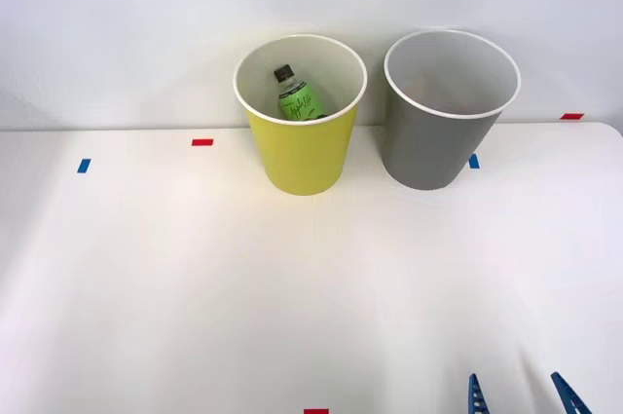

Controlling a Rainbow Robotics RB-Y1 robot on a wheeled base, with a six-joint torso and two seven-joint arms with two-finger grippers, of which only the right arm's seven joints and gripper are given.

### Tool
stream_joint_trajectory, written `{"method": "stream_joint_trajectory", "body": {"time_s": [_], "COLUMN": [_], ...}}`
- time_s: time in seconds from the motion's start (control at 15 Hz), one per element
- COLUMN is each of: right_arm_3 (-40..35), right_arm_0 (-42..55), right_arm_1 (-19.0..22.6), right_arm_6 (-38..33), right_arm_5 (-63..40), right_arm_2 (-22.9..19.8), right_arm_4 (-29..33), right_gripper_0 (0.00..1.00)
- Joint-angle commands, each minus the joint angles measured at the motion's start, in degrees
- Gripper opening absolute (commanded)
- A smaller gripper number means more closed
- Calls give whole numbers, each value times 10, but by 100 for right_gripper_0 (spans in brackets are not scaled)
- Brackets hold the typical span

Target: Put cans in the gray bin, plastic bottles in the light green bin

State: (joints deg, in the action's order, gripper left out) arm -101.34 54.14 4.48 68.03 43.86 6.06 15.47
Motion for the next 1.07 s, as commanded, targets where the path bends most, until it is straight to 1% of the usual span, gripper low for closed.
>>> {"method": "stream_joint_trajectory", "body": {"time_s": [0.07, 1.07], "right_arm_3": [0, 0], "right_arm_0": [0, 0], "right_arm_1": [0, 0], "right_arm_6": [0, 0], "right_arm_5": [0, 0], "right_arm_2": [0, 0], "right_arm_4": [0, 0], "right_gripper_0": [100, 100]}}
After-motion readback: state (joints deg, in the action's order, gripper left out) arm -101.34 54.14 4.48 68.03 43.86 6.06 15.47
